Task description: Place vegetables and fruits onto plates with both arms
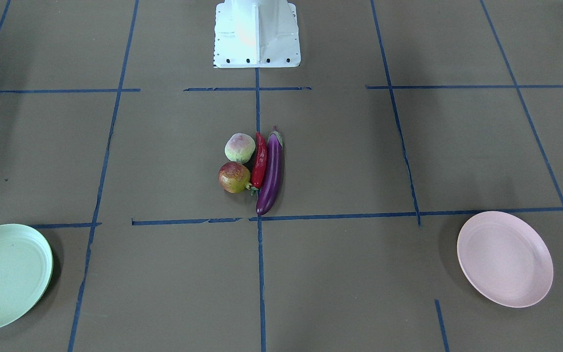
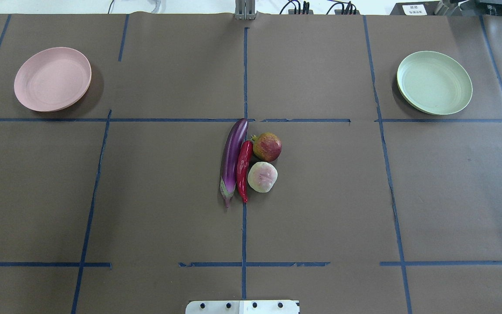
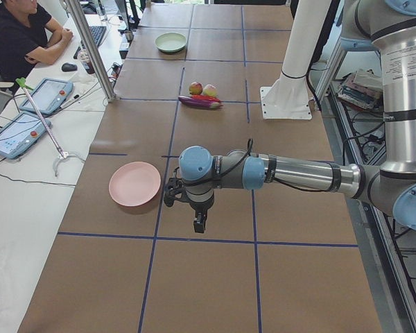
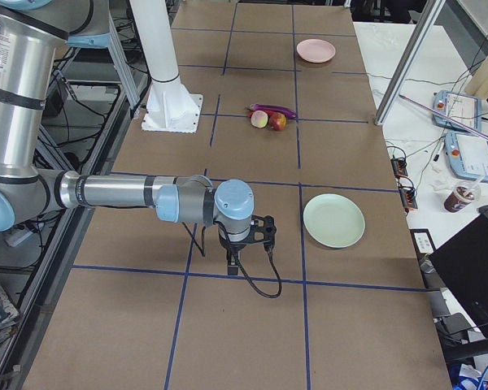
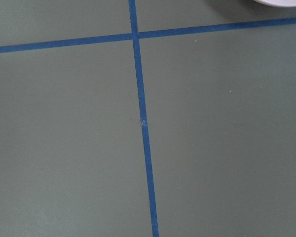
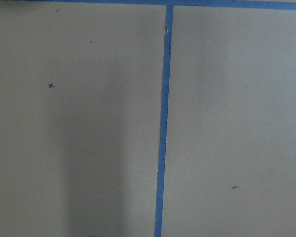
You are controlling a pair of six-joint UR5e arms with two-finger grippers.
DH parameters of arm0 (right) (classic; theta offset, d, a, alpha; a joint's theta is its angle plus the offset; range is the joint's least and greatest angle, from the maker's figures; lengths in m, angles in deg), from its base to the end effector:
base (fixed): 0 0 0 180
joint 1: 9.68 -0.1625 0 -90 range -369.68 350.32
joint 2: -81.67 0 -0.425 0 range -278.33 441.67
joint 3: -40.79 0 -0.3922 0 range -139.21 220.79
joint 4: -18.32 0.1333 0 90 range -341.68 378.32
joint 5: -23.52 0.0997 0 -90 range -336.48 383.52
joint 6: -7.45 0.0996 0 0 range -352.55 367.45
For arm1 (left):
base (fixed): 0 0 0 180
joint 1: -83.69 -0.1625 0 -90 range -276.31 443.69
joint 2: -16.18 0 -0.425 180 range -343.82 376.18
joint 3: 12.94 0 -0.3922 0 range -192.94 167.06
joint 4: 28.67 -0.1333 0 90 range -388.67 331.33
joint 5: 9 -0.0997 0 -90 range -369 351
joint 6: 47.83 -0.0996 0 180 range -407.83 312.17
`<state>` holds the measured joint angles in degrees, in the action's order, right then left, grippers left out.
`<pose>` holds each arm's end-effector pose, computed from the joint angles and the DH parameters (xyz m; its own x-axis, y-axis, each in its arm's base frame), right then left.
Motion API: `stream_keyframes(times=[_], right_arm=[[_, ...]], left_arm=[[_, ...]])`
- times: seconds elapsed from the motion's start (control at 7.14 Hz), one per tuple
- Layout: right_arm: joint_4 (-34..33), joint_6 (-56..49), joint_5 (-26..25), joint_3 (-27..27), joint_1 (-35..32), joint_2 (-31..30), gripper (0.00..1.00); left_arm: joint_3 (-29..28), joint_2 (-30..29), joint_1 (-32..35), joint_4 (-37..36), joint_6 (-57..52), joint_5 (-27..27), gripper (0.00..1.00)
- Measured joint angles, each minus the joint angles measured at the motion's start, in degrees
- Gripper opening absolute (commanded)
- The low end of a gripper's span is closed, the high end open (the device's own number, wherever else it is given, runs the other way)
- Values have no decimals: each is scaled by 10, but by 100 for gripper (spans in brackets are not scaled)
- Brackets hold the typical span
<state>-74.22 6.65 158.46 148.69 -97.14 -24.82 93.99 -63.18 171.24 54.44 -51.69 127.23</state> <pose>0.0465 -0.3722 0.6328 0.7071 -0.0314 0.7064 0.0542 0.9985 -0.0099 -0.0438 -0.4126 0.6072 0.6870 0.0892 -0.7211 -0.0892 0.9953 0.0382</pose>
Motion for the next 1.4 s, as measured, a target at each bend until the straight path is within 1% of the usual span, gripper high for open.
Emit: stream_keyframes(times=[0.42,0.56,1.4], right_arm=[[2,1,4,-1,1,-3,100],[3,2,4,-1,1,-4,100],[5,0,8,2,2,0,100]], left_arm=[[12,-8,5,-65,1,0,100],[19,-5,5,-74,2,0,100],[18,0,5,-76,7,5,100]])
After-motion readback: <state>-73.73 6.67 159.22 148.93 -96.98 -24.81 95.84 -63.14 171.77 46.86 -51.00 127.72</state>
